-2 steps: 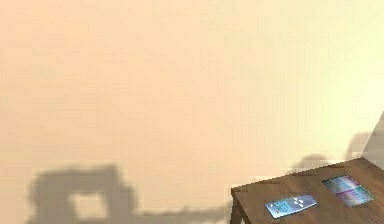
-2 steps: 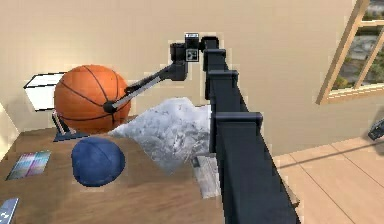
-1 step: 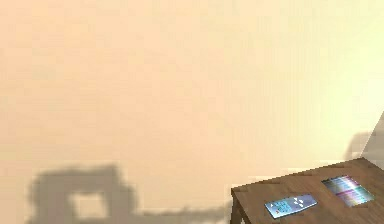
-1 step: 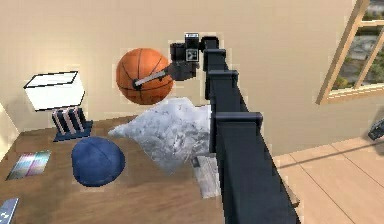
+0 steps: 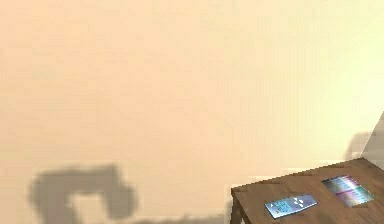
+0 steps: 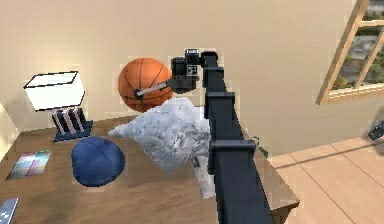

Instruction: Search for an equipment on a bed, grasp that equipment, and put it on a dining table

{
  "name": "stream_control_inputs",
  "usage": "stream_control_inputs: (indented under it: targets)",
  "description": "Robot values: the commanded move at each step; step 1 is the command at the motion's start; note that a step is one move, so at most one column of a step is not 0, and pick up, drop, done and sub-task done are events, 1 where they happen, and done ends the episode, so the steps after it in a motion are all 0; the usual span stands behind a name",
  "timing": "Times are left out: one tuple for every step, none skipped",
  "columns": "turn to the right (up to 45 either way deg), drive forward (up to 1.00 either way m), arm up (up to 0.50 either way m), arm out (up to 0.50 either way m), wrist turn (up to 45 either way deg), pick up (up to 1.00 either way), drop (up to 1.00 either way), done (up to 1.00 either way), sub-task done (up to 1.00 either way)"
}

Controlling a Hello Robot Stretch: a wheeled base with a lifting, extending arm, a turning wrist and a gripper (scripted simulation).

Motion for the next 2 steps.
stream_control_inputs:
  targets:
    - [0.0,0.00,-0.32,0.00,0.0,0.00,0.00,0.00,0.00]
    - [0.0,0.00,0.00,0.00,0.0,0.00,1.00,0.00,0.00]
